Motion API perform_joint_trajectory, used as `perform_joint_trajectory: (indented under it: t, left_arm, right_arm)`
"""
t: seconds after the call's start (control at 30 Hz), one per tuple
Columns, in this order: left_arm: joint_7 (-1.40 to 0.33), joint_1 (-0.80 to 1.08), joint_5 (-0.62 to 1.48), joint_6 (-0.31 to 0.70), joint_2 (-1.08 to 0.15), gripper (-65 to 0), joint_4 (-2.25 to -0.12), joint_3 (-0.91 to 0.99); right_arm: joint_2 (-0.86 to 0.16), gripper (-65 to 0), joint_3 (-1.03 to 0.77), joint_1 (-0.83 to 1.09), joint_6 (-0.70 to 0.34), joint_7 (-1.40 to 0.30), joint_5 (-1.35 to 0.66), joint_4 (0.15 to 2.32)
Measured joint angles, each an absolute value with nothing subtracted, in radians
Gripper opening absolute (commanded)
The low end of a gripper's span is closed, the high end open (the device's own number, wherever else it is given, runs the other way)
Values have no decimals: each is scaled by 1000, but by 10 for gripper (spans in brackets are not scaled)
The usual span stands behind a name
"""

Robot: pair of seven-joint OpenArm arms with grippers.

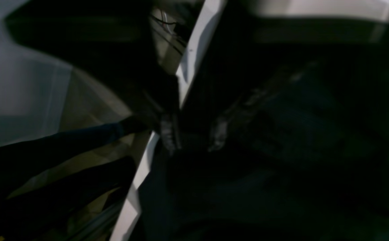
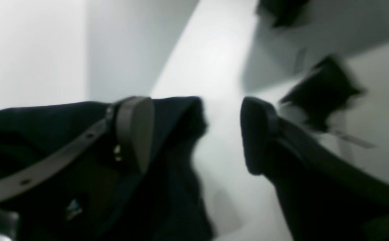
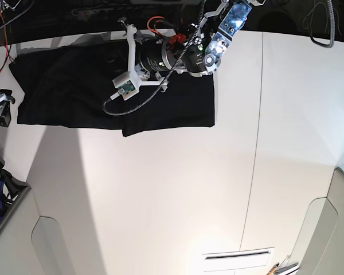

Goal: Fold the T-shirt properly

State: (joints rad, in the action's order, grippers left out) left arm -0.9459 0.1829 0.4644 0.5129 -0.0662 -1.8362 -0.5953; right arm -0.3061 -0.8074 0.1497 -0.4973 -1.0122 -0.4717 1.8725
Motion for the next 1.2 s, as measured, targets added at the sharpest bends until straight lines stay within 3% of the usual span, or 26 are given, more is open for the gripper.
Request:
perform_joint_trajectory:
  t: [0.17, 0.47, 0.8, 1.2]
  left_arm:
    - [-947, 183, 462, 514, -67, -453, -1841, -595]
    - [-946, 183, 463, 513, -67, -453, -1841, -595]
    - [-946, 182, 463, 513, -67, -453, -1841, -595]
    - [-946, 171, 462, 513, -67, -453, -1841, -595]
  right_arm:
    - [-402, -198, -807, 175, -493, -1005, -493, 1691]
    - [-427, -198, -803, 167, -583, -1142, -928, 1431]
    - [-427, -199, -788, 163, -584, -1133, -926, 1316]
    - [-432, -201, -591, 157, -588, -1066, -946, 1309]
